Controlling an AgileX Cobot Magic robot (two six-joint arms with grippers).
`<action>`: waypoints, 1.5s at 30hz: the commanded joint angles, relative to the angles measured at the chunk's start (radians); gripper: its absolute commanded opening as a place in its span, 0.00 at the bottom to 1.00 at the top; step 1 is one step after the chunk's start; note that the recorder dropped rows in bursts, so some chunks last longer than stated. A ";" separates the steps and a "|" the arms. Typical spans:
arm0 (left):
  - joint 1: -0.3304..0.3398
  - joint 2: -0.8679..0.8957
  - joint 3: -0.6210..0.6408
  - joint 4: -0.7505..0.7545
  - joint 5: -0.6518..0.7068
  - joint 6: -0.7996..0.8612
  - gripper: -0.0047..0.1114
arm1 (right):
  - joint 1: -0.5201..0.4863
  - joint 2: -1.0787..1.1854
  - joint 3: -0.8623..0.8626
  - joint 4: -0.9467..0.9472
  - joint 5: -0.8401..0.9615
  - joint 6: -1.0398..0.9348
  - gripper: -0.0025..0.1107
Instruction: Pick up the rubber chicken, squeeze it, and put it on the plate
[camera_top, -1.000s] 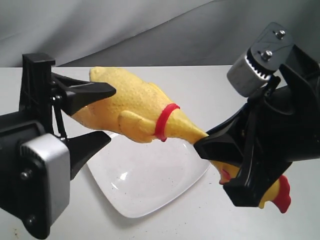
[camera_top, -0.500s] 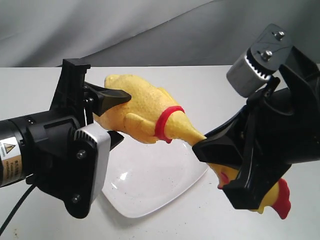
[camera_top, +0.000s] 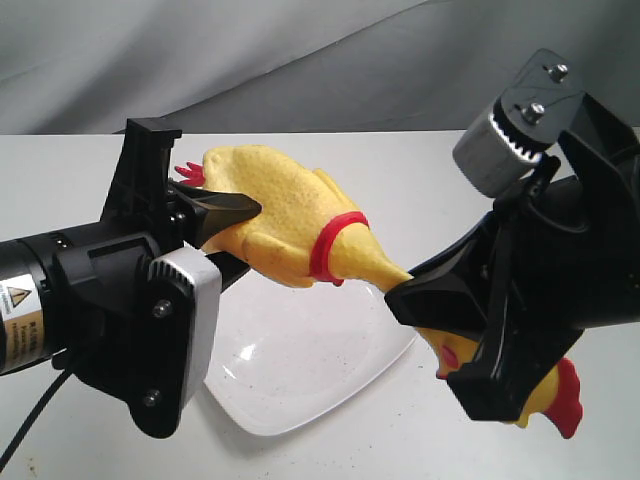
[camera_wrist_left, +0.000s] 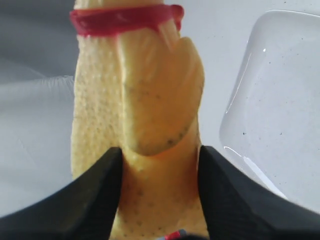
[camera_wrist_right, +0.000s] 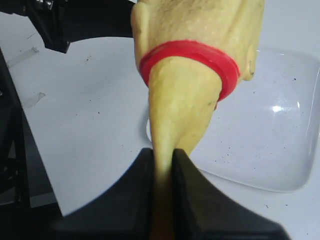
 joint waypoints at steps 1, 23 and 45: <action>-0.005 0.003 -0.004 -0.008 0.062 -0.015 0.04 | 0.000 -0.011 -0.007 0.022 -0.022 -0.007 0.02; -0.005 0.003 -0.049 -0.049 -0.010 -0.272 0.45 | 0.000 -0.011 -0.007 0.022 -0.022 -0.007 0.02; -0.005 0.003 -0.049 -0.072 -0.095 -0.290 0.05 | 0.000 -0.011 -0.007 0.017 -0.032 0.005 0.02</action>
